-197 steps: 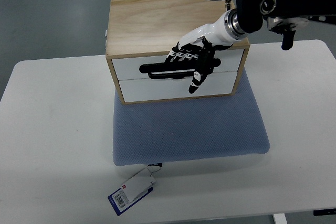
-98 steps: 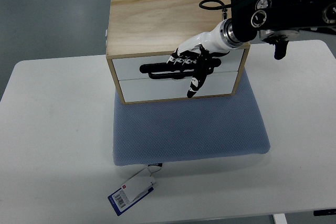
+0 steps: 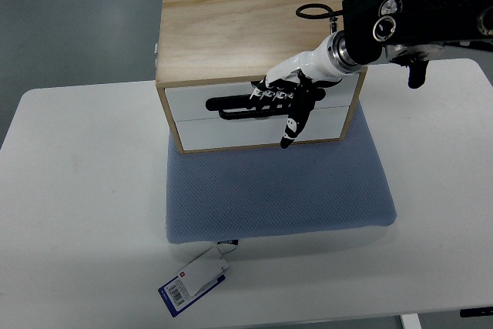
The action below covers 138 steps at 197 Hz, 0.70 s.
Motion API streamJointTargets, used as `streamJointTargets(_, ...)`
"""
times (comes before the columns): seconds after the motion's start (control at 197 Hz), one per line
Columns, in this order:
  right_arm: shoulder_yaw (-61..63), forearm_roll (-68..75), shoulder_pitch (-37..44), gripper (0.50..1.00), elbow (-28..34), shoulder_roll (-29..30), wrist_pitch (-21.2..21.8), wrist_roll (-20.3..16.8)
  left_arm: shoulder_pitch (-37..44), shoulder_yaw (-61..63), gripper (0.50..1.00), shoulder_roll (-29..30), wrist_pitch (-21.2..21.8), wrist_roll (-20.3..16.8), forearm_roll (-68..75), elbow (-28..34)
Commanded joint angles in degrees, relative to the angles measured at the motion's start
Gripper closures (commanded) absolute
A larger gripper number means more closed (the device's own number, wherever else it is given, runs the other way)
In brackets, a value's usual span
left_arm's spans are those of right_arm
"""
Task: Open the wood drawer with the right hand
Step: 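Pull the handle toward the robot with the right hand, sliding the drawer out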
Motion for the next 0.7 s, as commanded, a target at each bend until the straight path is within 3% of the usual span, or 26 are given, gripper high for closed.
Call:
streamJointTargets(0.0, 0.00, 0.00, 0.33, 0.593, 0.42, -0.27, 2.33, 0.00, 0.00, 0.00, 0.500, 0.00, 0.00, 0.00, 0.00, 0.00)
streamJointTargets(0.696, 0.00, -0.08, 3.32, 0.587, 3.85, -2.64, 13.23, 0.27, 0.00, 0.00, 0.500, 0.00, 0.00, 0.00, 0.00, 0.00)
